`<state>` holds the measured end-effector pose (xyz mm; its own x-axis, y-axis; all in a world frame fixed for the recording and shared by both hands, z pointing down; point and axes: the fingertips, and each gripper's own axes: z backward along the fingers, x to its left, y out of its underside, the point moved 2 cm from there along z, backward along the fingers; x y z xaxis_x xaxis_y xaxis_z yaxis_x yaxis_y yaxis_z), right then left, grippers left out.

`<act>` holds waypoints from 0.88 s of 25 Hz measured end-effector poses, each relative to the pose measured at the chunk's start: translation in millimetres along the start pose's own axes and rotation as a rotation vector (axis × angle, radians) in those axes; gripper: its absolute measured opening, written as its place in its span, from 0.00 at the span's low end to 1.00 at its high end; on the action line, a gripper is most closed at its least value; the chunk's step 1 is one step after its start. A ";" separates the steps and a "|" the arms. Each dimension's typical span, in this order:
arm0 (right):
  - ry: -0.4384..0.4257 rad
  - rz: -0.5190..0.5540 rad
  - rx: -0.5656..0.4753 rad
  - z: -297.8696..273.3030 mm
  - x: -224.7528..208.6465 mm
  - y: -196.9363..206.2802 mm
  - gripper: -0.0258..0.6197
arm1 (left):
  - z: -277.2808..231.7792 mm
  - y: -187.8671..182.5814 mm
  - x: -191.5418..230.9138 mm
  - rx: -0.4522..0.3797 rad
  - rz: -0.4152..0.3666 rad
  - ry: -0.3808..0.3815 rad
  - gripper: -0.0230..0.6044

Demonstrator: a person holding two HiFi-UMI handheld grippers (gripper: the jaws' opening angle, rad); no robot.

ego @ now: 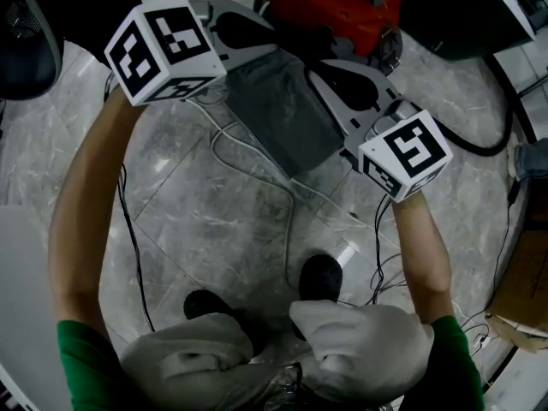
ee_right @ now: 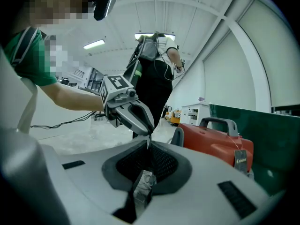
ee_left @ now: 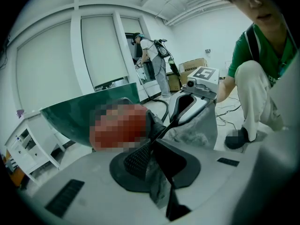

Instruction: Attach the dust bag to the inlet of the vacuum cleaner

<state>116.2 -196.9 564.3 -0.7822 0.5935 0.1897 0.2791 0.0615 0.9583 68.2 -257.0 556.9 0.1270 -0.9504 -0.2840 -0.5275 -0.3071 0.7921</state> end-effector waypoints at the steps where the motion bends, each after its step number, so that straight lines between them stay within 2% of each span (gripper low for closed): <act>1: 0.001 -0.001 -0.001 0.6 -0.7 1.3 0.08 | -1.5 -0.5 -0.1 0.003 -0.007 -0.001 0.09; 12: 0.031 -0.027 -0.025 7.9 -3.3 10.6 0.09 | -15.3 -3.5 -1.4 0.001 -0.067 0.010 0.10; 16: 0.025 -0.016 -0.027 7.0 -5.7 10.7 0.09 | -14.1 -3.2 -0.7 -0.019 -0.047 0.005 0.10; 22: -0.029 0.033 -0.021 -0.7 -10.8 6.7 0.09 | -3.5 1.2 -0.1 -0.042 -0.014 -0.023 0.10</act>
<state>126.1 -203.4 568.9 -0.7561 0.6179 0.2156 0.2925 0.0244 0.9560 70.5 -257.4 559.7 0.1147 -0.9449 -0.3066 -0.4902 -0.3222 0.8098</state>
